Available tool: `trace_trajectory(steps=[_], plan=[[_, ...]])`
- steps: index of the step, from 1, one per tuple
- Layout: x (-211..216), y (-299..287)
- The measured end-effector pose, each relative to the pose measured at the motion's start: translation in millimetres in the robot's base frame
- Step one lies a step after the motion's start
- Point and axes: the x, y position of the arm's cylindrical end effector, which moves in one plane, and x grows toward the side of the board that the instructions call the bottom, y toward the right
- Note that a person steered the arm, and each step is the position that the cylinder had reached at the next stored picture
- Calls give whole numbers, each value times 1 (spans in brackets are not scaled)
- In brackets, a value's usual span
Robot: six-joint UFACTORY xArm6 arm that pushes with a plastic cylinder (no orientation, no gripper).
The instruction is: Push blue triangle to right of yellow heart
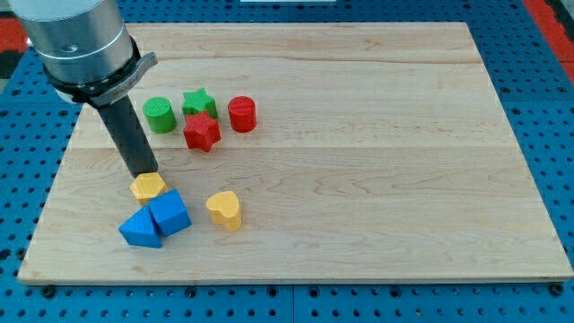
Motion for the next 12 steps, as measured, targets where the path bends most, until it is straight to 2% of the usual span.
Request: trace_trajectory(steps=[3, 4, 5, 7, 9, 11, 12], plan=[[3, -1], [23, -45], [25, -75], [95, -51], [80, 50], [118, 64], [95, 91]])
